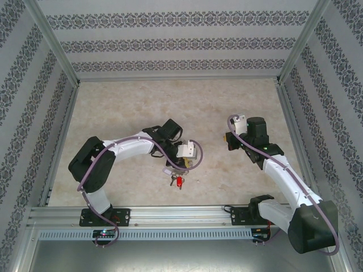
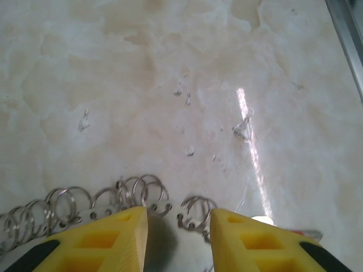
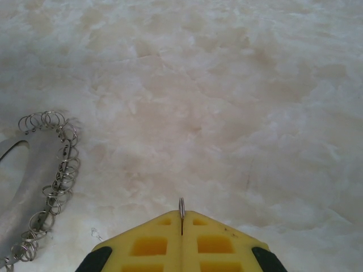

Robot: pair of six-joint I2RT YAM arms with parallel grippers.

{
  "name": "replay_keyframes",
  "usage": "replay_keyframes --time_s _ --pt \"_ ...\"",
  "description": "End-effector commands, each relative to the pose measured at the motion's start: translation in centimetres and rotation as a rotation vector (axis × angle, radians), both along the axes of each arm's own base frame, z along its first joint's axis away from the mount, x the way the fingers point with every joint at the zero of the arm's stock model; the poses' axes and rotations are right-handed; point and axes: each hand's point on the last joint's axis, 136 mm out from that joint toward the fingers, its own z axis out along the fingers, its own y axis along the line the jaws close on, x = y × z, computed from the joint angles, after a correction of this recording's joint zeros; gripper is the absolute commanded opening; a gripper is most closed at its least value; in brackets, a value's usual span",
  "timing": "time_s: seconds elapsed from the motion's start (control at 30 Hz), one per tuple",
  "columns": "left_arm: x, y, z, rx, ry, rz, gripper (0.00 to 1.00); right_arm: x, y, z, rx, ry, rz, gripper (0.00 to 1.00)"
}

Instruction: Put the keys on the keyring

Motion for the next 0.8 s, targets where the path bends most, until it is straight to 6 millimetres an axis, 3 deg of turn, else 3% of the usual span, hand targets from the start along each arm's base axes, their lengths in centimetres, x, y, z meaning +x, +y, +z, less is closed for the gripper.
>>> replay_keyframes --time_s 0.0,0.2,0.57,0.67,0.77 --pt "-0.5 0.8 -0.5 0.001 -0.033 -0.157 0.35 0.3 0.1 1.2 -0.010 -0.032 0.005 0.00" --pt "0.0 0.7 -1.5 0.028 -0.019 -0.192 0.33 0.2 0.1 1.2 -0.016 -0.026 0.009 0.00" --pt "-2.0 -0.3 -1.8 -0.011 -0.015 -0.253 0.31 0.4 0.2 0.8 -0.016 -0.011 0.014 0.00" --pt "-1.2 -0.9 -1.8 -0.013 -0.039 -0.211 0.31 0.6 0.3 0.9 -0.015 -0.011 0.014 0.00" --pt "0.7 -1.2 -0.2 -0.089 -0.051 -0.115 0.32 0.7 0.4 1.3 -0.007 -0.016 0.019 0.00"
